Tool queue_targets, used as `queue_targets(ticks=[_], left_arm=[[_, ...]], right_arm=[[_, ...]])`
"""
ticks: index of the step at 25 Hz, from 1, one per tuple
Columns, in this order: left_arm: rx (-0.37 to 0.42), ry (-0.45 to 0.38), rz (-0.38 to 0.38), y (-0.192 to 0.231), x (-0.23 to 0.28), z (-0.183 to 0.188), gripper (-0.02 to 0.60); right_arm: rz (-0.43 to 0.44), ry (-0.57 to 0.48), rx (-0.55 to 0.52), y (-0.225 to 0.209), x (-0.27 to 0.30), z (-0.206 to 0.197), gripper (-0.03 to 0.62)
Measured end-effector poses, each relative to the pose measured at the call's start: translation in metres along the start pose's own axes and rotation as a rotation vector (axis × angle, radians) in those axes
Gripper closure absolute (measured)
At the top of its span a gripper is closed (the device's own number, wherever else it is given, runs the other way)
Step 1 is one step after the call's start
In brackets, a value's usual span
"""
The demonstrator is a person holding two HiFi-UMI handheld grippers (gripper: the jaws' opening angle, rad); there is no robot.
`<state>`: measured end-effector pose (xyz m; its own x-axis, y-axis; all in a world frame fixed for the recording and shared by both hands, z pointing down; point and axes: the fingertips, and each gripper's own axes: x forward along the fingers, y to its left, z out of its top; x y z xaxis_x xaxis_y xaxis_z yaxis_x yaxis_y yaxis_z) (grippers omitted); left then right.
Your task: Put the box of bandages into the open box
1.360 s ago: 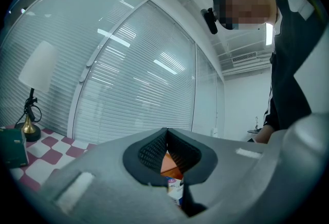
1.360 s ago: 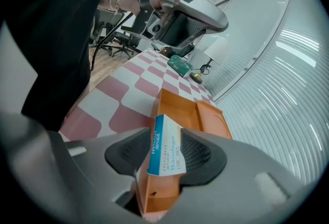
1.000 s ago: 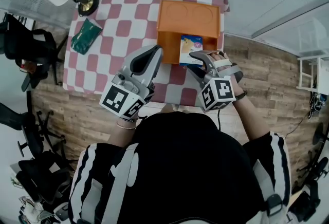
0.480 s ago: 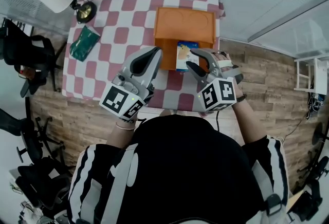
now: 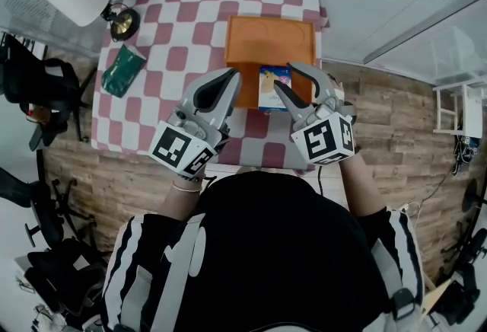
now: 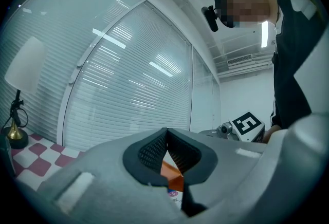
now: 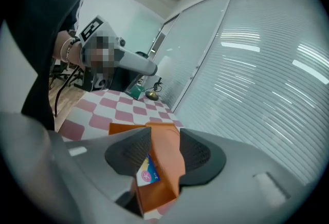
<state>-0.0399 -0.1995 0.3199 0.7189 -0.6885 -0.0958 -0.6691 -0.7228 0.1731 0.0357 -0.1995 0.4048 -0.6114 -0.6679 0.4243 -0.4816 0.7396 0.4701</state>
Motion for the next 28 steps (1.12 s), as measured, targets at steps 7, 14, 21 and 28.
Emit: queue_targets(ticks=[7,14,21,28], left_arm=[[-0.004,-0.011,-0.004,0.003,0.002,0.003,0.581],[-0.005,-0.02,-0.01,0.004,0.003,0.006,0.581],[-0.006,-0.026,-0.017,0.003,0.003,0.007,0.581],[-0.007,-0.03,-0.021,0.003,0.006,0.008,0.581]], right_arm=[[-0.056,-0.057,0.093,-0.015,-0.007,0.014,0.431],[-0.098,-0.136,0.217,-0.026,-0.012,0.031,0.45],[-0.151,-0.179,0.352,-0.037,-0.017,0.029,0.453],[-0.19,-0.166,0.413,-0.043,-0.019,0.022,0.476]])
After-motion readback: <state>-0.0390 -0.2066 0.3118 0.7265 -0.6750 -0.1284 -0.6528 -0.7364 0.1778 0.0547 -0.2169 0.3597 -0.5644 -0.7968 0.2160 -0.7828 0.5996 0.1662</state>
